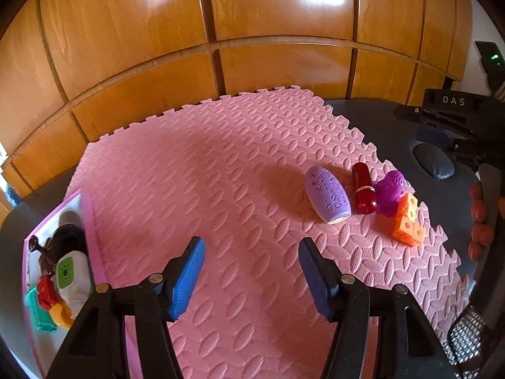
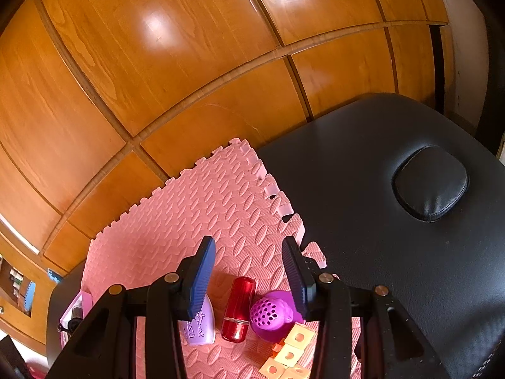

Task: Organize rigid objects
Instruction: 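Lower the left tool onto the purple egg and close it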

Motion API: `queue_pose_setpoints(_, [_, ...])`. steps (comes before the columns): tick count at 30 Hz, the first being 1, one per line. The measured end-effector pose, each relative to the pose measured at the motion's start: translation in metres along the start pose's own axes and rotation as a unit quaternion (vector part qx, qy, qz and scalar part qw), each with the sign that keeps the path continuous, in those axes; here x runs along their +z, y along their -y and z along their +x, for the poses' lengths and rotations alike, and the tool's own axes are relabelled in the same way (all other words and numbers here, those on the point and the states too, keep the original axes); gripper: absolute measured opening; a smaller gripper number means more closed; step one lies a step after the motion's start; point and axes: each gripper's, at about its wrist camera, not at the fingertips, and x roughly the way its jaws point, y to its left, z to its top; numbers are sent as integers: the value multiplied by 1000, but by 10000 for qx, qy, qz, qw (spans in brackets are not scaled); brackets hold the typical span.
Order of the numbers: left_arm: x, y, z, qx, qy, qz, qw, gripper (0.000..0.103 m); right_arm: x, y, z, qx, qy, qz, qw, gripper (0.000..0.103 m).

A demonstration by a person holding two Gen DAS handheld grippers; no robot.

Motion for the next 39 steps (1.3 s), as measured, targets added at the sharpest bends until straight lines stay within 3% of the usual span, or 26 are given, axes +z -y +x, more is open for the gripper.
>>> queue_pose_setpoints(14, [38, 27, 43, -695, -285, -313, 9967, 63, -1, -2, 4, 46, -81, -6, 10000, 44])
queue_pose_setpoints(27, [59, 48, 102, -972, -854, -608, 9897, 62, -2, -2, 8, 53, -132, -12, 9999, 44])
queue_pose_setpoints(30, [56, 48, 108, -982, -869, -581, 9897, 57, -3, -3, 9, 48, -139, -14, 9999, 44])
queue_pose_setpoints(32, [54, 50, 105, -985, -785, -451, 9910, 43, -3, -3, 9, 45, -147, -21, 9999, 44])
queue_pose_setpoints(39, [34, 33, 89, -969, -739, -421, 9917, 42, -4, -2, 12, -31, -152, -46, 9999, 44])
